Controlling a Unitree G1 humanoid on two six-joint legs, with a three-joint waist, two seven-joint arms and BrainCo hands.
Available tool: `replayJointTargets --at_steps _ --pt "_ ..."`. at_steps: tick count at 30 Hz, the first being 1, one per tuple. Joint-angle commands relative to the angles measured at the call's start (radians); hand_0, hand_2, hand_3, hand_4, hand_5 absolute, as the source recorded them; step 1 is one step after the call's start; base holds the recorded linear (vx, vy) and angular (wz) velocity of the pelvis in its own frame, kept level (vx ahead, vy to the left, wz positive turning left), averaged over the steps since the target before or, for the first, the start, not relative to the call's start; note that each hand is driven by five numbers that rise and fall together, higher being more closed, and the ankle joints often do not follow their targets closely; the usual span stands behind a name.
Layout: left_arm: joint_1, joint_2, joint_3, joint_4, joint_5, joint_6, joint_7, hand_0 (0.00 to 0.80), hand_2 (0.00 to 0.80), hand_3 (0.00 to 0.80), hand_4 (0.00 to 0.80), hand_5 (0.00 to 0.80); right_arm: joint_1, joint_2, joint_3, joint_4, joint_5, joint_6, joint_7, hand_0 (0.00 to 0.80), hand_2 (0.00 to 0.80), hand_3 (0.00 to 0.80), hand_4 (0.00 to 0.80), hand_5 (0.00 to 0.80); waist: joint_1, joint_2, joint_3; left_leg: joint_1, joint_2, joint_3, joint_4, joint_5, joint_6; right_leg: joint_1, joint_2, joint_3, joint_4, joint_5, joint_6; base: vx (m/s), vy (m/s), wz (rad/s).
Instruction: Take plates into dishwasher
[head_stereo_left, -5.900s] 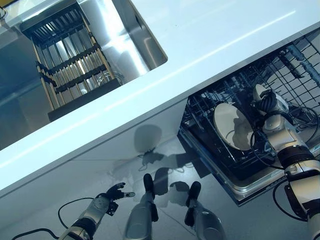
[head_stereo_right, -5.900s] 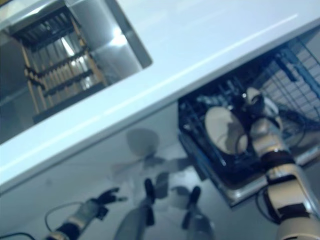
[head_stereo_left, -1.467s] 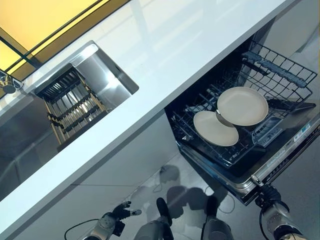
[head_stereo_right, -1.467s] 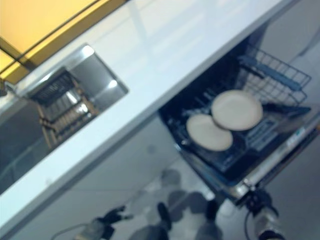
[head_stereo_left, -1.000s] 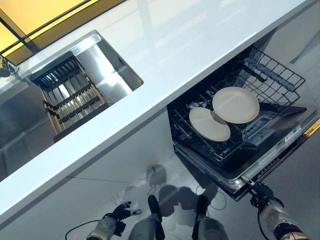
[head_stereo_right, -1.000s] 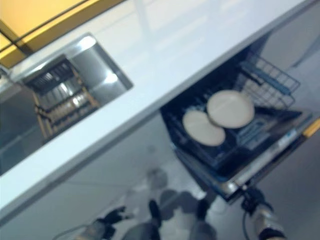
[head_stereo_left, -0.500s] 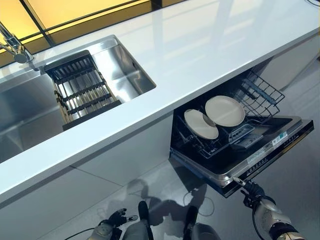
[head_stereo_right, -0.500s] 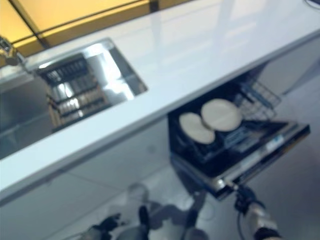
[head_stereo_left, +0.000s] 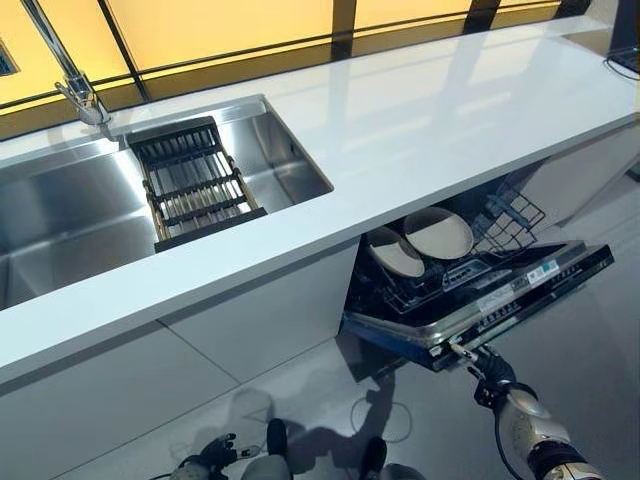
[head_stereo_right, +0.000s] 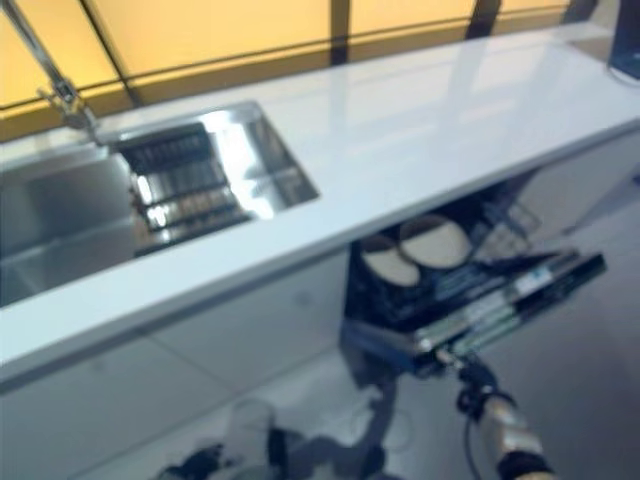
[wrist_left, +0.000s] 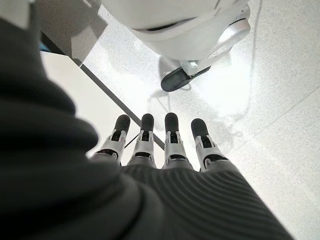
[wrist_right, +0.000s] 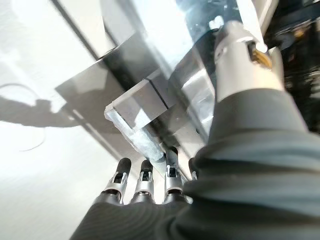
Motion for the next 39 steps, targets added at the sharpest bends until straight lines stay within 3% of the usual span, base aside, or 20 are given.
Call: replayJointTargets --at_steps 1,10,33,39 --pt "-0.052 0.026 -0.048 -0.005 -0.005 -0.004 0.004 0.000 0.000 0.000 0.000 0.000 -0.289 0.164 0.047 -0.150 -0.008 -0.101 0.124 0.000 0.000 0.000 0.000 0.000 0.105 0.014 0.002 0.046 -0.106 0.027 0.085 -0.208 0.138 -0.014 -0.072 0.016 0.330 -0.146 -0.013 0.048 0.065 0.02" --pt "-0.064 0.032 -0.037 0.006 0.004 -0.002 0.005 0.000 0.000 0.000 0.000 0.000 -0.297 0.177 0.053 -0.170 0.001 -0.136 0.130 0.000 0.000 0.000 0.000 0.000 0.114 0.008 -0.002 0.038 -0.114 0.030 0.094 -0.227 0.158 -0.030 -0.085 0.014 0.356 -0.108 0.003 0.025 0.028 0.04" --pt "-0.062 0.033 -0.030 0.017 0.011 -0.011 0.004 0.000 0.000 0.000 0.000 0.000 -0.294 0.185 0.058 -0.168 -0.033 -0.134 0.118 0.000 0.000 0.000 0.000 0.000 0.123 0.012 -0.024 0.050 -0.128 0.026 0.063 -0.230 0.173 -0.041 -0.100 -0.003 0.371 -0.082 0.017 0.002 0.009 0.16" --pt "-0.057 0.032 -0.024 0.009 0.002 -0.013 -0.013 0.000 0.000 0.000 0.000 0.000 -0.276 0.150 0.092 -0.144 -0.285 -0.107 0.044 0.000 0.000 0.000 0.000 0.000 0.120 0.007 -0.033 0.056 -0.132 0.028 0.050 -0.230 0.178 -0.049 -0.107 -0.001 0.386 -0.072 0.026 -0.015 0.060 0.02"
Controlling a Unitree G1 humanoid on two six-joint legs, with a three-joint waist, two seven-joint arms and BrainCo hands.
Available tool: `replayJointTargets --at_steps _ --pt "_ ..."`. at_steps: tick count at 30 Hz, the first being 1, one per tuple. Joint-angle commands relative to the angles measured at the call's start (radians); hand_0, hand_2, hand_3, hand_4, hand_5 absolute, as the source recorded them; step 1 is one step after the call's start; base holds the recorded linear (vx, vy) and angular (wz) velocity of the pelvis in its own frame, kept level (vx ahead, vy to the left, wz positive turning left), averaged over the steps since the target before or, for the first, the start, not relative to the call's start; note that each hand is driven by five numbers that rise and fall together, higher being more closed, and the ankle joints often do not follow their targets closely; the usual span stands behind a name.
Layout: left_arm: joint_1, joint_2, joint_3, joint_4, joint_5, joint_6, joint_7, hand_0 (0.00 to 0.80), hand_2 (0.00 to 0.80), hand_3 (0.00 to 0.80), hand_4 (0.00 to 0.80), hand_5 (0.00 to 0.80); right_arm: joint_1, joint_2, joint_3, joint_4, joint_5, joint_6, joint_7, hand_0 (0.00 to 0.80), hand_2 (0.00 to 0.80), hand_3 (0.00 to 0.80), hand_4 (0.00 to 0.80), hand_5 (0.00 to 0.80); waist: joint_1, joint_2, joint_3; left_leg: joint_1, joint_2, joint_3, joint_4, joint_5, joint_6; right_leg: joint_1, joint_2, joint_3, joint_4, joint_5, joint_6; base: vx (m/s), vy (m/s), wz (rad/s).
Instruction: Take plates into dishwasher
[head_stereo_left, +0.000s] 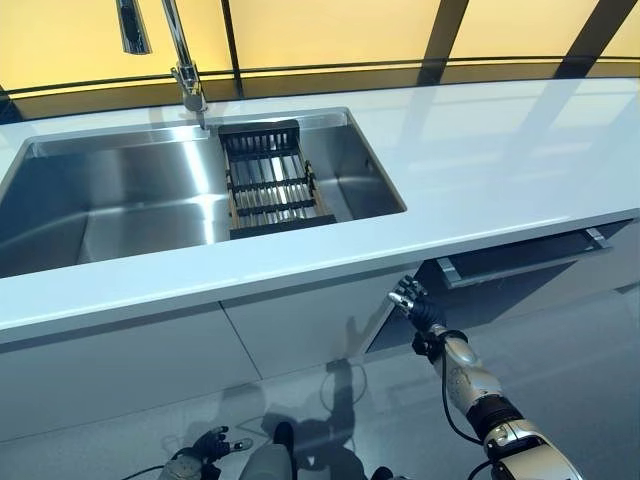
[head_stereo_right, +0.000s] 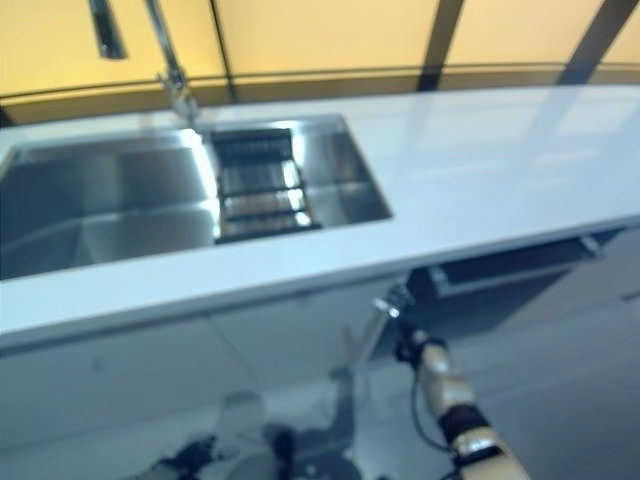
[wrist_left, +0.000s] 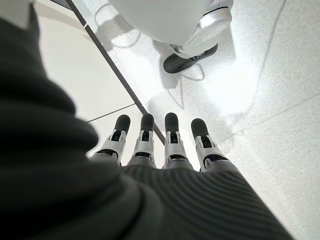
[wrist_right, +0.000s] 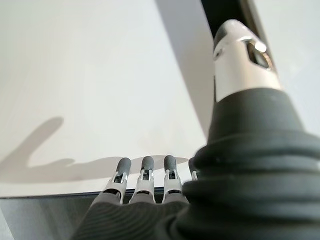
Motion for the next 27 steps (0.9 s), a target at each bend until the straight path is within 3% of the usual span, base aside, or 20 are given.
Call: replayJointTargets --at_steps 1,10,12,14,16,17,19,23,27 --pt "-0.014 0.000 -0.022 0.001 -0.004 -0.013 -0.011 0.000 0.000 0.000 0.000 0.000 -0.082 -0.024 0.026 -0.047 -0.191 -0.017 -0.030 0.000 0.000 0.000 0.000 0.000 0.040 0.041 0.012 0.215 -0.070 0.052 -0.216 -0.102 0.119 0.004 0.001 0.041 0.185 0.066 -0.002 0.011 0.097 0.08" --pt "-0.017 0.018 0.012 -0.007 -0.040 -0.024 -0.012 0.000 0.000 0.000 0.000 0.000 0.067 -0.114 0.108 0.051 -0.487 0.079 -0.040 0.000 0.000 0.000 0.000 0.000 0.020 0.014 0.016 0.230 -0.092 0.012 -0.258 -0.101 0.148 -0.024 -0.020 0.083 0.280 0.126 0.020 0.001 0.133 0.12" --pt "-0.028 0.031 0.012 -0.017 -0.040 -0.021 -0.014 0.000 0.000 0.000 0.000 0.000 0.122 -0.118 0.122 0.096 -0.525 0.083 -0.064 0.000 0.000 0.000 0.000 0.000 0.008 0.005 0.018 0.217 -0.094 -0.026 -0.262 -0.094 0.152 -0.030 -0.002 0.130 0.278 0.132 0.016 -0.105 -0.014 0.20" --pt "-0.055 0.041 0.001 -0.021 -0.046 -0.019 -0.007 0.000 0.000 0.000 0.000 0.000 0.143 -0.106 0.122 0.148 -0.471 0.089 -0.076 0.000 0.000 0.000 0.000 0.000 -0.023 -0.003 0.020 0.181 -0.095 -0.078 -0.262 -0.080 0.151 -0.068 0.056 0.211 0.286 0.109 -0.011 -0.299 -0.157 0.43" --pt "-0.092 0.045 -0.011 -0.020 -0.061 -0.024 -0.003 0.000 0.000 0.000 0.000 0.000 0.172 -0.072 0.103 0.224 -0.429 0.060 -0.094 0.000 0.000 0.000 0.000 0.000 -0.057 -0.010 0.013 0.131 -0.105 -0.152 -0.262 -0.044 0.137 -0.105 0.139 0.301 0.279 0.050 -0.031 -0.393 -0.231 1.08" --pt "-0.100 0.047 -0.008 -0.028 -0.061 -0.019 0.001 0.000 0.000 0.000 0.000 0.000 0.177 -0.063 0.096 0.242 -0.417 0.055 -0.097 0.000 0.000 0.000 0.000 0.000 -0.062 -0.014 0.010 0.114 -0.109 -0.168 -0.262 -0.032 0.131 -0.101 0.161 0.319 0.262 0.037 -0.034 -0.288 -0.167 1.05" --pt "-0.112 0.053 -0.001 -0.039 -0.058 -0.010 0.008 0.000 0.000 0.000 0.000 0.000 0.174 -0.048 0.086 0.271 -0.398 0.049 -0.102 0.000 0.000 0.000 0.000 0.000 -0.061 -0.024 0.007 0.068 -0.109 -0.182 -0.262 -0.005 0.109 -0.056 0.196 0.321 0.172 -0.012 -0.048 -0.415 -0.227 0.94" --pt "-0.112 0.048 0.030 -0.018 -0.067 -0.027 0.029 0.000 0.000 0.000 0.000 0.000 0.161 -0.049 0.082 0.301 -0.370 0.029 -0.094 0.000 0.000 0.000 0.000 0.000 -0.036 -0.036 0.004 0.023 -0.087 -0.157 -0.262 0.035 0.051 0.030 0.233 0.296 -0.001 -0.099 -0.103 -0.502 -0.258 0.20" --pt "-0.058 0.035 0.052 -0.018 -0.054 -0.027 0.022 0.000 0.000 0.000 0.000 0.000 0.175 -0.073 0.059 0.292 -0.348 0.044 -0.089 0.000 0.000 0.000 0.000 0.000 -0.040 -0.027 0.008 0.015 -0.055 -0.163 -0.262 0.086 -0.006 0.058 0.261 0.294 -0.041 -0.081 -0.140 -0.464 -0.225 0.07"
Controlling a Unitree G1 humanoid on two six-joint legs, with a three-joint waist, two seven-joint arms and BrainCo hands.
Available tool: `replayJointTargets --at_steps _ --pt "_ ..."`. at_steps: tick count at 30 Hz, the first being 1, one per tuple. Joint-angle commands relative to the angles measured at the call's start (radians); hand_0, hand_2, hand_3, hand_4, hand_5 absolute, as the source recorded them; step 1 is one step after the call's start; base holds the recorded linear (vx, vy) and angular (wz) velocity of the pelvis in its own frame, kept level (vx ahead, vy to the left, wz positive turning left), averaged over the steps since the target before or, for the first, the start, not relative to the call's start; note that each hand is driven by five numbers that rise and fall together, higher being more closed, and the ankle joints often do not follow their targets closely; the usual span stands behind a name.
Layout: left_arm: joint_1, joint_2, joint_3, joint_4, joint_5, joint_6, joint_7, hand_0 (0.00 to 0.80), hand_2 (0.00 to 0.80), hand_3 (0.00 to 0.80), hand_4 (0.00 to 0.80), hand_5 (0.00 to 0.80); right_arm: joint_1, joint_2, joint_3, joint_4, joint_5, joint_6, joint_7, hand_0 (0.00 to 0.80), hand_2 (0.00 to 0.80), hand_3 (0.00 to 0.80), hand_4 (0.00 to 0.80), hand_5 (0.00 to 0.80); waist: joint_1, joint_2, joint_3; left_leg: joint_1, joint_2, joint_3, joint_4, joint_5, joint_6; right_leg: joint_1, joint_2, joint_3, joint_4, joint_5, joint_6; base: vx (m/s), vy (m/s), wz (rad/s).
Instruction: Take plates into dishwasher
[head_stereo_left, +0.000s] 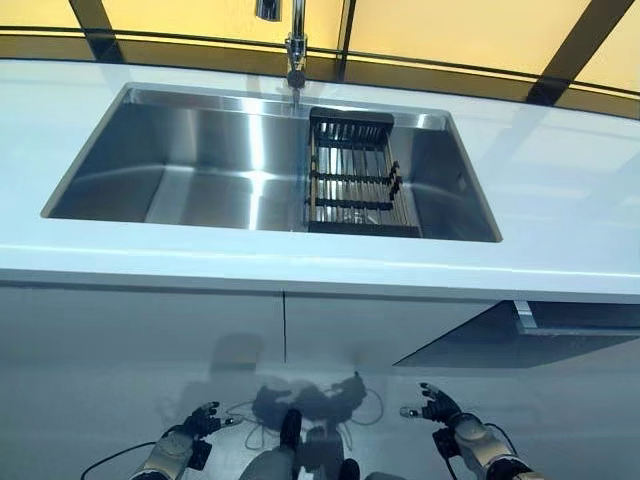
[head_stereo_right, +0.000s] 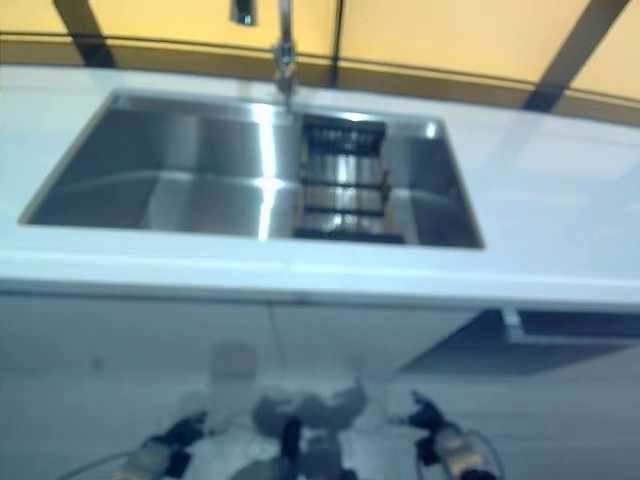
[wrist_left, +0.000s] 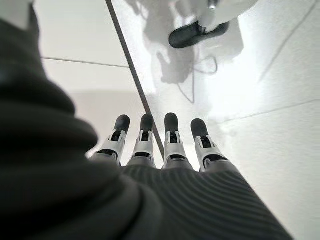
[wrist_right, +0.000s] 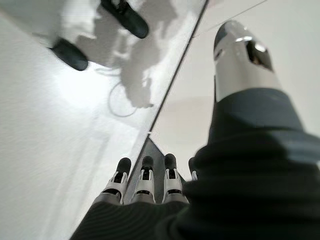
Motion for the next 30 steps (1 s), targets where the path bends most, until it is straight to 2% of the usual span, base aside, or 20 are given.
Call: replayJointTargets --at_steps 1,4,5,7,8,9,11,13,16,18,20,23,24,26,28,30 --pt "-0.005 -0.025 0.037 0.000 -0.001 -0.021 -0.003 0.000 0.000 0.000 0.000 0.000 0.009 -0.058 -0.061 -0.044 0.029 -0.007 0.003 0.000 0.000 0.000 0.000 0.000 0.003 -0.001 0.021 -0.020 0.036 0.079 -0.016 -0.106 -0.027 0.012 0.049 0.008 0.079 -0.033 -0.076 -0.436 -0.169 0.07" --pt "0.012 -0.039 0.044 0.018 0.008 -0.012 -0.023 0.000 0.000 0.000 0.000 0.000 0.031 -0.062 -0.079 -0.024 0.003 0.005 0.025 0.000 0.000 0.000 0.000 0.000 -0.017 0.012 0.022 0.021 0.051 0.153 -0.016 -0.115 -0.035 0.044 0.048 0.008 0.028 -0.011 -0.081 -0.331 -0.079 0.12" --pt "0.016 -0.043 0.046 0.025 0.009 -0.015 -0.027 0.000 0.000 0.000 0.000 0.000 0.037 -0.062 -0.080 -0.015 -0.003 0.010 0.033 0.000 0.000 0.000 0.000 0.000 -0.016 0.009 0.022 0.025 0.044 0.158 0.035 -0.141 -0.029 0.051 0.040 0.010 0.010 -0.004 -0.082 -0.298 -0.026 0.31" --pt "0.025 -0.054 0.058 0.035 -0.002 -0.024 -0.028 0.000 0.000 0.000 0.000 0.000 0.048 -0.061 -0.078 0.009 -0.023 0.014 0.045 0.000 0.000 0.000 0.000 0.000 -0.008 0.000 0.017 0.021 0.025 0.137 0.194 -0.224 -0.005 0.057 0.023 0.022 -0.019 0.016 -0.085 -0.230 0.003 0.25" --pt "0.028 -0.057 0.061 0.035 -0.005 -0.024 -0.028 0.000 0.000 0.000 0.000 0.000 0.051 -0.060 -0.080 0.015 -0.026 0.013 0.047 0.000 0.000 0.000 0.000 0.000 -0.005 -0.001 0.015 0.022 0.021 0.133 0.227 -0.245 0.001 0.059 0.020 0.025 -0.026 0.021 -0.084 -0.218 0.046 0.02" --pt "0.034 -0.063 0.070 0.037 -0.009 -0.023 -0.026 0.000 0.000 0.000 0.000 0.000 0.058 -0.057 -0.084 0.032 -0.028 0.018 0.050 0.000 0.000 0.000 0.000 0.000 0.001 -0.004 0.009 0.027 0.010 0.123 0.332 -0.296 0.019 0.065 0.015 0.038 -0.048 0.039 -0.079 -0.186 0.089 -0.04" --pt "0.039 -0.073 0.084 0.043 -0.006 -0.017 -0.027 0.000 0.000 0.000 0.000 0.000 0.069 -0.045 -0.098 0.063 -0.050 0.016 0.047 0.000 0.000 0.000 0.000 0.000 0.001 -0.002 -0.012 0.062 0.004 0.126 0.393 -0.338 0.036 0.059 0.013 0.055 -0.060 0.052 -0.067 -0.192 0.141 -0.07" --pt "0.041 -0.078 0.093 0.053 -0.005 -0.024 -0.030 0.000 0.000 0.000 0.000 0.000 0.077 -0.040 -0.108 0.082 -0.061 0.013 0.045 0.000 0.000 0.000 0.000 0.000 -0.001 0.002 -0.024 0.077 0.006 0.125 0.429 -0.339 0.037 0.054 0.016 0.071 -0.070 0.058 -0.063 -0.164 0.148 -0.04" --pt "0.041 -0.089 0.112 0.074 -0.003 -0.043 -0.041 0.000 0.000 0.000 0.000 0.000 0.094 -0.041 -0.136 0.102 -0.091 0.023 0.037 0.000 0.000 0.000 0.000 0.000 -0.005 0.012 -0.058 0.125 0.019 0.115 0.464 -0.311 0.016 0.035 0.021 0.088 -0.082 0.069 -0.060 -0.222 0.241 -0.03" --pt "0.039 -0.093 0.112 0.077 -0.006 -0.056 -0.047 0.000 0.000 0.000 0.000 0.000 0.098 -0.047 -0.149 0.114 -0.106 0.023 0.034 0.000 0.000 0.000 0.000 0.000 -0.005 0.017 -0.070 0.159 0.029 0.114 0.443 -0.306 0.007 0.017 0.018 0.088 -0.082 0.076 -0.054 -0.215 0.296 -0.15" --pt "0.039 -0.092 0.107 0.080 -0.009 -0.080 -0.057 0.000 0.000 0.000 0.000 0.000 0.101 -0.054 -0.159 0.124 -0.109 0.025 0.027 0.000 0.000 0.000 0.000 0.000 -0.003 0.024 -0.085 0.219 0.033 0.113 0.358 -0.326 0.005 -0.010 0.007 0.083 -0.082 0.092 -0.037 -0.243 0.399 -0.09" --pt "0.027 -0.088 0.085 0.072 -0.001 -0.101 -0.065 0.000 0.000 0.000 0.000 0.000 0.091 -0.055 -0.172 0.141 -0.091 0.021 0.006 0.000 0.000 0.000 0.000 0.000 -0.007 0.036 -0.085 0.293 0.034 0.131 0.193 -0.396 0.030 -0.066 -0.021 0.067 -0.082 0.141 0.008 -0.333 0.501 0.23" --pt "0.024 -0.084 0.078 0.069 0.008 -0.104 -0.067 0.000 0.000 0.000 0.000 0.000 0.089 -0.053 -0.173 0.141 -0.088 0.020 0.003 0.000 0.000 0.000 0.000 0.000 -0.008 0.039 -0.080 0.303 0.030 0.137 0.158 -0.400 0.039 -0.081 -0.033 0.064 -0.082 0.161 0.027 -0.395 0.572 -0.03" --pt "0.016 -0.076 0.054 0.066 0.015 -0.101 -0.059 0.000 0.000 0.000 0.000 0.000 0.089 -0.045 -0.173 0.130 -0.085 0.012 -0.006 0.000 0.000 0.000 0.000 0.000 -0.013 0.041 -0.065 0.306 0.019 0.145 0.108 -0.388 0.059 -0.117 -0.058 0.065 -0.082 0.206 0.068 -0.409 0.541 -0.06" --pt "0.006 -0.060 0.036 0.063 0.026 -0.082 -0.052 0.000 0.000 0.000 0.000 0.000 0.086 -0.039 -0.175 0.118 -0.074 0.010 -0.003 0.000 0.000 0.000 0.000 0.000 -0.005 0.037 -0.047 0.286 -0.003 0.132 0.092 -0.375 0.079 -0.147 -0.080 0.065 -0.082 0.246 0.087 -0.386 0.413 -0.01" --pt "0.002 -0.052 0.033 0.067 0.031 -0.077 -0.047 0.000 0.000 0.000 0.000 0.000 0.084 -0.033 -0.179 0.116 -0.077 0.000 0.004 0.000 0.000 0.000 0.000 0.000 0.001 0.038 -0.037 0.273 -0.010 0.129 0.074 -0.355 0.087 -0.164 -0.088 0.054 -0.082 0.261 0.094 -0.346 0.306 0.03"
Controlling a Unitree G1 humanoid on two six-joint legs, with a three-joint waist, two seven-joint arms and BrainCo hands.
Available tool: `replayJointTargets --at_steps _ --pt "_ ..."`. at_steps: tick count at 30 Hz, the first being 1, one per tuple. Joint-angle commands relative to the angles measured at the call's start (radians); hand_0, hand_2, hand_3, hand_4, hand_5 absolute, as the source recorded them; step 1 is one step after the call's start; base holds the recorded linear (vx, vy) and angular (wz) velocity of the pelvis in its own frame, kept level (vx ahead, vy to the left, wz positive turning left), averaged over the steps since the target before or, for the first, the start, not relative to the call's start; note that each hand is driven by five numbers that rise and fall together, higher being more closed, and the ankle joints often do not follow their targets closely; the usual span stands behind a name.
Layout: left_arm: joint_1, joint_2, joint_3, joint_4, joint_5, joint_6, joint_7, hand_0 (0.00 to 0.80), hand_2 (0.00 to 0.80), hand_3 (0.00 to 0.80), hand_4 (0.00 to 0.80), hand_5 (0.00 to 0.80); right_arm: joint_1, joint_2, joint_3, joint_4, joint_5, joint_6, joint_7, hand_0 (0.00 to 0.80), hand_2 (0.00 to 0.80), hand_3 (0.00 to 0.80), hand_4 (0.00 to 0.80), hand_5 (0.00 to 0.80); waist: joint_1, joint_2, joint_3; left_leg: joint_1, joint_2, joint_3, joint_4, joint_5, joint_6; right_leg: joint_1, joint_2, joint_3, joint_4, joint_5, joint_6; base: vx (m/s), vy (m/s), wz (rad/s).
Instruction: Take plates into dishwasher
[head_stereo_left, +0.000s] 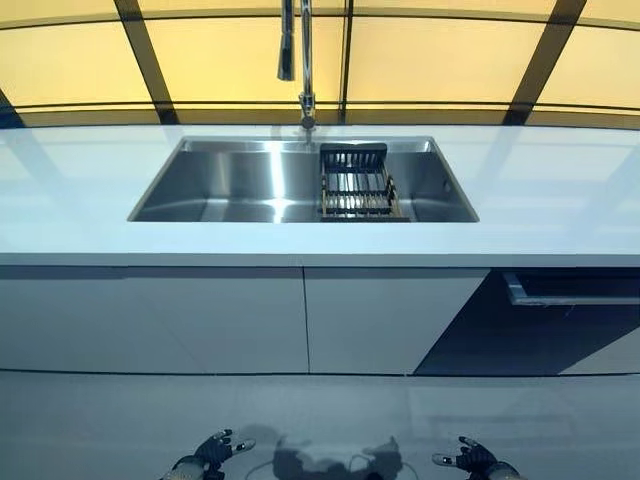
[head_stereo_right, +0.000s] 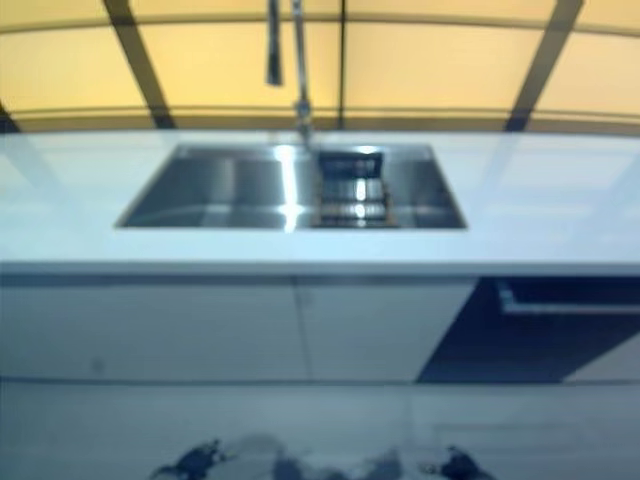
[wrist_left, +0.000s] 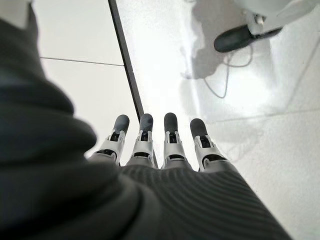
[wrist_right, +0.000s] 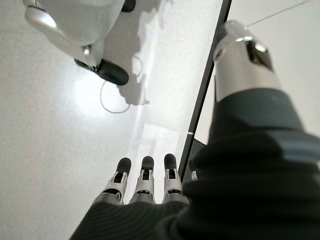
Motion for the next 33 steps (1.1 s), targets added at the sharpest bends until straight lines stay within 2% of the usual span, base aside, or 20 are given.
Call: replayJointTargets --at_steps 1,3,6,7,9,12,13,15,16,17,19,21,26,33 --pt "-0.047 0.046 -0.002 0.000 0.018 0.000 0.016 0.000 0.000 0.000 0.000 0.000 -0.064 -0.011 -0.012 -0.004 0.007 -0.031 -0.003 0.000 0.000 0.000 0.000 0.000 0.035 -0.007 0.041 0.078 0.021 -0.010 -0.019 -0.108 0.030 -0.124 0.025 0.006 -0.047 0.103 0.060 -0.354 0.299 -0.01" --pt "-0.044 0.059 0.009 0.003 0.005 0.016 0.019 0.000 0.000 0.000 0.000 0.000 -0.070 -0.004 -0.003 -0.008 0.009 -0.033 0.006 0.000 0.000 0.000 0.000 0.000 0.033 0.001 0.049 0.094 0.029 0.004 -0.060 -0.085 0.032 -0.112 0.028 -0.023 -0.017 0.130 0.062 -0.278 0.226 -0.04" --pt "-0.036 0.075 0.022 0.016 0.004 0.041 0.015 0.000 0.000 0.000 0.000 0.000 -0.075 0.003 0.008 0.001 0.031 -0.032 0.021 0.000 0.000 0.000 0.000 0.000 0.020 0.012 0.043 0.096 0.039 0.002 -0.085 -0.061 0.044 -0.117 0.050 -0.025 0.158 0.053 0.038 -0.199 0.097 0.01" --pt "-0.035 0.075 0.022 0.017 0.003 0.041 0.015 0.000 0.000 0.000 0.000 0.000 -0.075 0.004 0.009 0.002 0.032 -0.033 0.021 0.000 0.000 0.000 0.000 0.000 0.018 0.012 0.043 0.096 0.038 0.000 -0.085 -0.062 0.044 -0.116 0.051 -0.024 0.168 0.044 0.036 -0.140 0.000 0.07" --pt "-0.033 0.074 0.027 0.032 -0.011 0.051 0.020 0.000 0.000 0.000 0.000 0.000 -0.073 0.009 0.018 0.017 0.036 -0.037 0.035 0.000 0.000 0.000 0.000 0.000 0.009 0.004 0.028 0.092 0.035 -0.015 -0.085 -0.064 0.051 -0.087 0.075 -0.002 0.218 -0.024 0.014 -0.086 -0.067 0.08" --pt "-0.034 0.064 0.038 0.047 -0.023 0.070 0.030 0.000 0.000 0.000 0.000 0.000 -0.067 0.024 0.030 0.029 0.043 -0.034 0.041 0.000 0.000 0.000 0.000 0.000 0.001 -0.012 0.008 0.086 0.030 -0.027 -0.085 -0.064 0.055 -0.046 0.103 0.019 0.249 -0.101 -0.001 -0.076 -0.155 0.16" --pt "-0.033 0.057 0.045 0.056 -0.023 0.071 0.033 0.000 0.000 0.000 0.000 0.000 -0.063 0.032 0.038 0.030 0.042 -0.032 0.045 0.000 0.000 0.000 0.000 0.000 0.005 -0.021 -0.004 0.079 0.030 -0.024 -0.085 -0.060 0.050 -0.012 0.113 0.020 0.213 -0.131 -0.015 -0.104 -0.286 0.17" --pt "-0.024 0.039 0.056 0.059 -0.034 0.061 0.039 0.000 0.000 0.000 0.000 0.000 -0.059 0.043 0.055 0.031 0.037 -0.036 0.042 0.000 0.000 0.000 0.000 0.000 0.021 -0.035 -0.008 0.064 0.035 -0.006 -0.075 -0.049 0.026 0.044 0.129 0.022 0.090 -0.148 -0.039 -0.153 -0.425 0.03" --pt "-0.027 0.035 0.056 0.050 -0.043 0.064 0.034 0.000 0.000 0.000 0.000 0.000 -0.063 0.043 0.065 0.025 0.043 -0.030 0.041 0.000 0.000 0.000 0.000 0.000 0.021 -0.037 -0.005 0.059 0.039 -0.004 -0.068 -0.049 0.018 0.053 0.138 0.033 0.070 -0.156 -0.051 -0.127 -0.330 -0.06" --pt "-0.028 0.033 0.057 0.049 -0.045 0.062 0.031 0.000 0.000 0.000 0.000 0.000 -0.064 0.043 0.066 0.023 0.044 -0.029 0.040 0.000 0.000 0.000 0.000 0.000 0.020 -0.038 -0.004 0.056 0.040 -0.005 -0.065 -0.048 0.014 0.056 0.140 0.035 0.061 -0.155 -0.054 -0.143 -0.326 -0.05" --pt "-0.030 0.012 0.047 0.040 -0.048 0.050 0.015 0.000 0.000 0.000 0.000 0.000 -0.068 0.038 0.072 0.019 0.055 -0.021 0.044 0.000 0.000 0.000 0.000 0.000 0.020 -0.045 0.005 0.033 0.048 -0.004 -0.036 -0.037 -0.017 0.081 0.148 0.033 0.012 -0.145 -0.071 -0.135 -0.312 0.02" --pt "-0.025 -0.006 0.033 0.025 -0.047 0.047 0.013 0.000 0.000 0.000 0.000 0.000 -0.065 0.038 0.071 0.022 0.051 -0.017 0.044 0.000 0.000 0.000 0.000 0.000 0.021 -0.052 0.009 0.007 0.050 -0.002 0.010 -0.041 -0.029 0.094 0.148 0.026 -0.012 -0.136 -0.081 -0.109 -0.231 0.01" --pt "-0.019 -0.028 0.020 0.017 -0.023 0.045 -0.007 0.000 0.000 0.000 0.000 0.000 -0.061 0.030 0.072 0.031 0.052 -0.008 0.042 0.000 0.000 0.000 0.000 0.000 0.025 -0.055 0.012 -0.039 0.025 -0.022 0.129 -0.087 -0.031 0.114 0.145 0.012 -0.037 -0.126 -0.090 -0.077 -0.110 0.05" --pt "-0.026 -0.026 0.025 0.055 -0.004 0.054 -0.003 0.000 0.000 0.000 0.000 0.000 -0.050 0.029 0.069 0.068 0.029 0.011 0.066 0.000 0.000 0.000 0.000 0.000 0.000 -0.044 -0.022 0.032 0.030 0.008 0.006 -0.057 -0.026 0.110 0.159 0.024 -0.046 -0.126 -0.081 0.010 0.035 0.02"
